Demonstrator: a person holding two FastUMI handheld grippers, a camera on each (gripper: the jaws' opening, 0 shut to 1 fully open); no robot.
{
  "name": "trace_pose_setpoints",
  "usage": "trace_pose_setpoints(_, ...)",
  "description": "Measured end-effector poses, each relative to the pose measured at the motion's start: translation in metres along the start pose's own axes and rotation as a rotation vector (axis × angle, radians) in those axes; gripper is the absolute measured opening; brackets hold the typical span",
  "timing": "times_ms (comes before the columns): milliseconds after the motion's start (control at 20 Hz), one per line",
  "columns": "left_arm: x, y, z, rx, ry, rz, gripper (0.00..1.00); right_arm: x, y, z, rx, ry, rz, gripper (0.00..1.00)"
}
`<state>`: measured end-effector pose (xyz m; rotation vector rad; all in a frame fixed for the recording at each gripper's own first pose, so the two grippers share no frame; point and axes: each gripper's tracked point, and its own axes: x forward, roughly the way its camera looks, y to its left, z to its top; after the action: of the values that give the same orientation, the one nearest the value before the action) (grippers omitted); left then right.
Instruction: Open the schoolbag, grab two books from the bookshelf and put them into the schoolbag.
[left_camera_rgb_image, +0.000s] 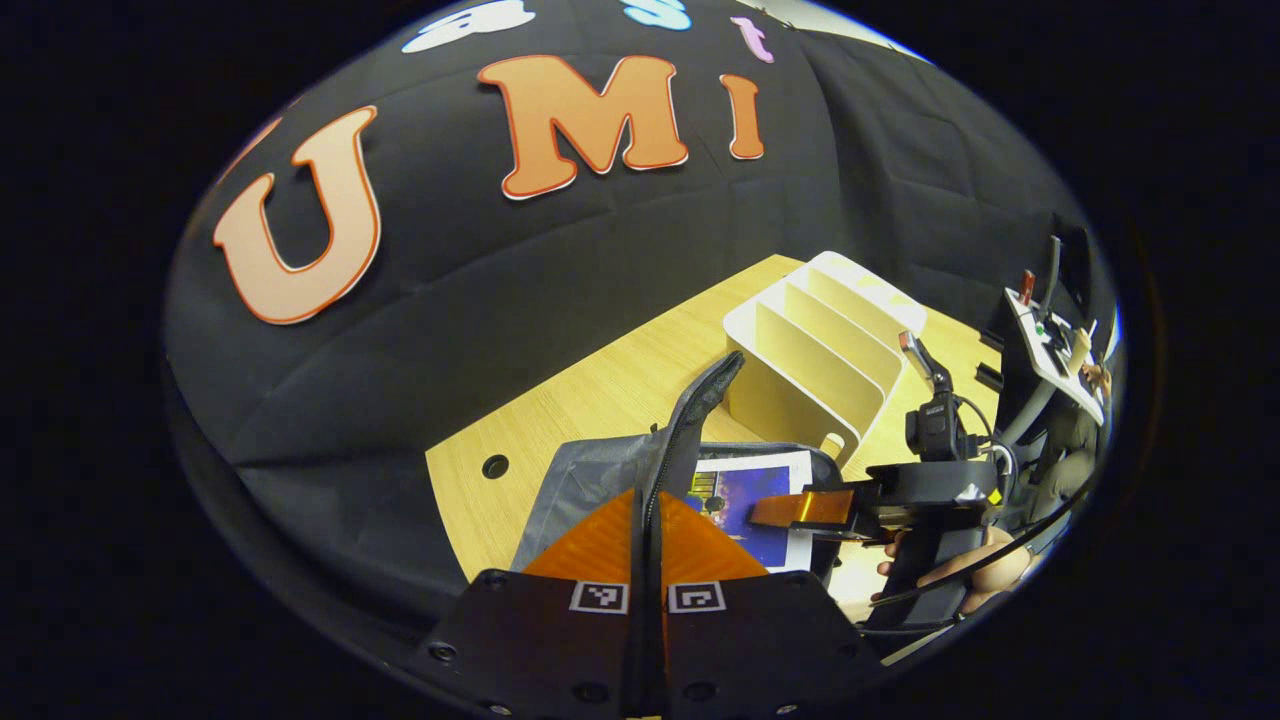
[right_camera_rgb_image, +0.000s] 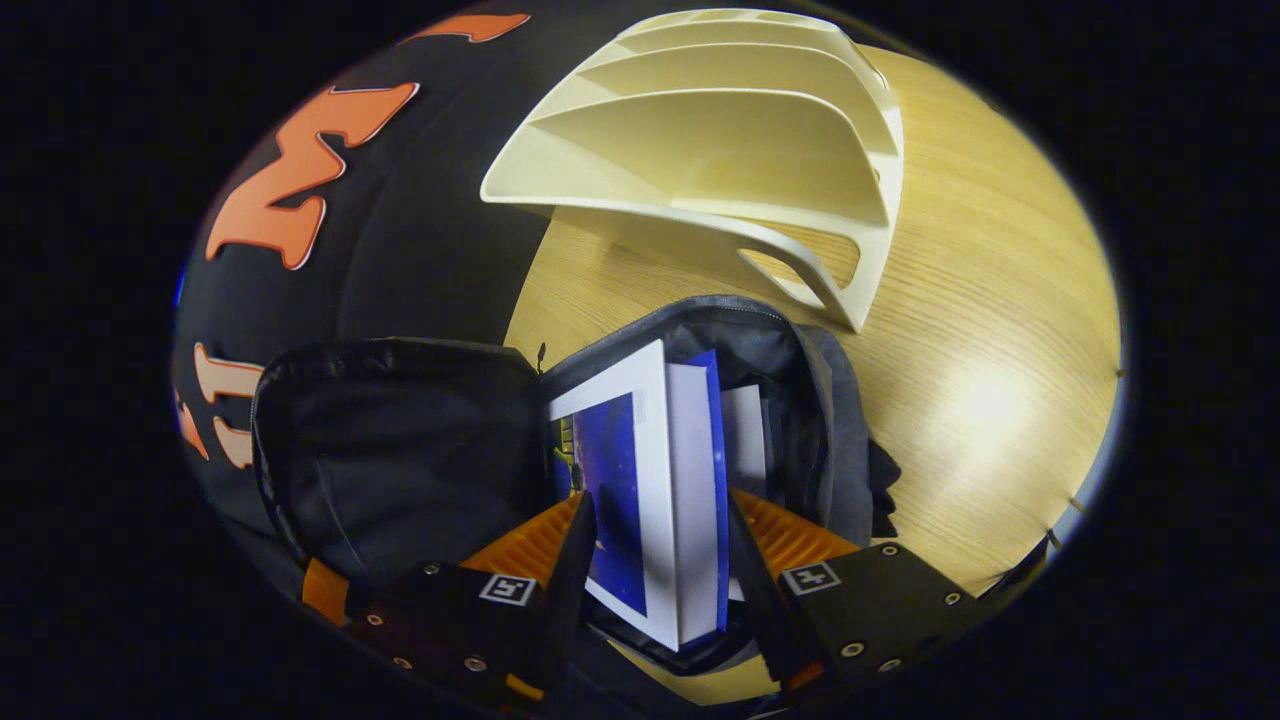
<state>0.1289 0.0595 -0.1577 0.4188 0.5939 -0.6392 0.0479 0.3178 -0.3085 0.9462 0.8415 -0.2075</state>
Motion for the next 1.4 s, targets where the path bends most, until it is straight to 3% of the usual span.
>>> trace_pose_setpoints(50, -0.002, 0.0, -0.003, -0.021, -0.002, -0.004, 0.0, -0.005, 0.0, -0.001, -0.028, 0.005, -0.011, 0.86)
trace_pose_setpoints(150, -0.003, 0.0, -0.011, -0.055, -0.003, -0.008, 0.01, -0.018, 0.001, 0.002, -0.057, 0.006, -0.016, 0.95)
trace_pose_setpoints(250, -0.005, -0.002, -0.018, -0.076, -0.008, -0.013, 0.01, -0.033, -0.007, 0.009, -0.094, -0.012, -0.047, 0.97)
trace_pose_setpoints(700, -0.014, -0.043, -0.051, -0.082, 0.009, -0.029, 0.01, -0.096, -0.056, 0.056, -0.27, -0.113, -0.205, 0.98)
trace_pose_setpoints(800, -0.012, -0.066, -0.059, -0.132, 0.029, -0.06, 0.01, -0.108, -0.068, 0.083, -0.277, -0.171, -0.249, 0.98)
trace_pose_setpoints(1050, 0.003, -0.109, -0.076, -0.232, 0.097, -0.031, 0.02, -0.125, -0.076, 0.128, -0.354, -0.167, -0.229, 0.98)
trace_pose_setpoints(1350, 0.013, -0.145, -0.082, -0.406, 0.139, 0.065, 0.24, -0.147, -0.099, 0.197, -0.57, -0.162, -0.217, 0.98)
trace_pose_setpoints(1400, 0.012, -0.151, -0.079, -0.442, 0.134, 0.078, 0.43, -0.151, -0.101, 0.208, -0.598, -0.162, -0.209, 0.98)
